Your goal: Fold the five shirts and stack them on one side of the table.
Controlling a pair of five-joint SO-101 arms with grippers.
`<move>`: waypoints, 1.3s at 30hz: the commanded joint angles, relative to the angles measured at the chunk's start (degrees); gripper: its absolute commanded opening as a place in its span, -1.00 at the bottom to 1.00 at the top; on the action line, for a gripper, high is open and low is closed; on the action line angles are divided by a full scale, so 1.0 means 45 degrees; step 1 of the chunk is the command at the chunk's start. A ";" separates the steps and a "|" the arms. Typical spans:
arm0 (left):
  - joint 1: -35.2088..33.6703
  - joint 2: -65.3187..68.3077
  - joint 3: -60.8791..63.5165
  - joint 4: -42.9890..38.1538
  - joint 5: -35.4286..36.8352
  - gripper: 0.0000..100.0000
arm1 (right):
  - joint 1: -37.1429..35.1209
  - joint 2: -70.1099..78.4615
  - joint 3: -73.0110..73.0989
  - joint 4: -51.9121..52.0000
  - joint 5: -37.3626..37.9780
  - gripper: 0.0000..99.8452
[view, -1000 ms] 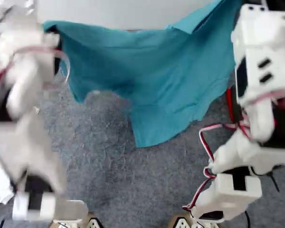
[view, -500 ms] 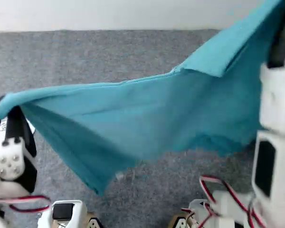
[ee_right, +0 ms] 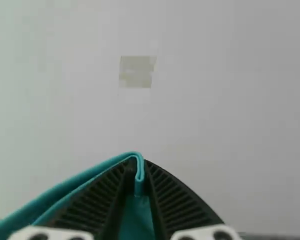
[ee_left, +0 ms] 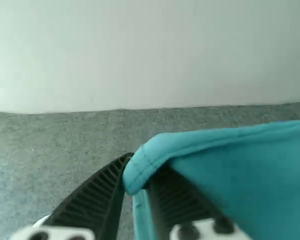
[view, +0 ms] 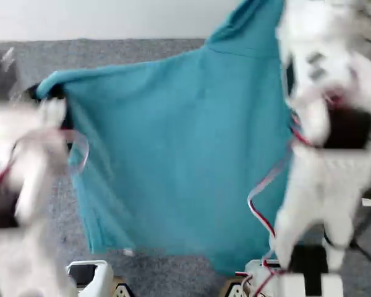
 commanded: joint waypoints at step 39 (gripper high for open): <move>0.0449 0.9358 0.3702 -0.2930 -0.4024 -0.98 | 0.0694 0.5949 -0.3868 1.1360 0.5529 -0.98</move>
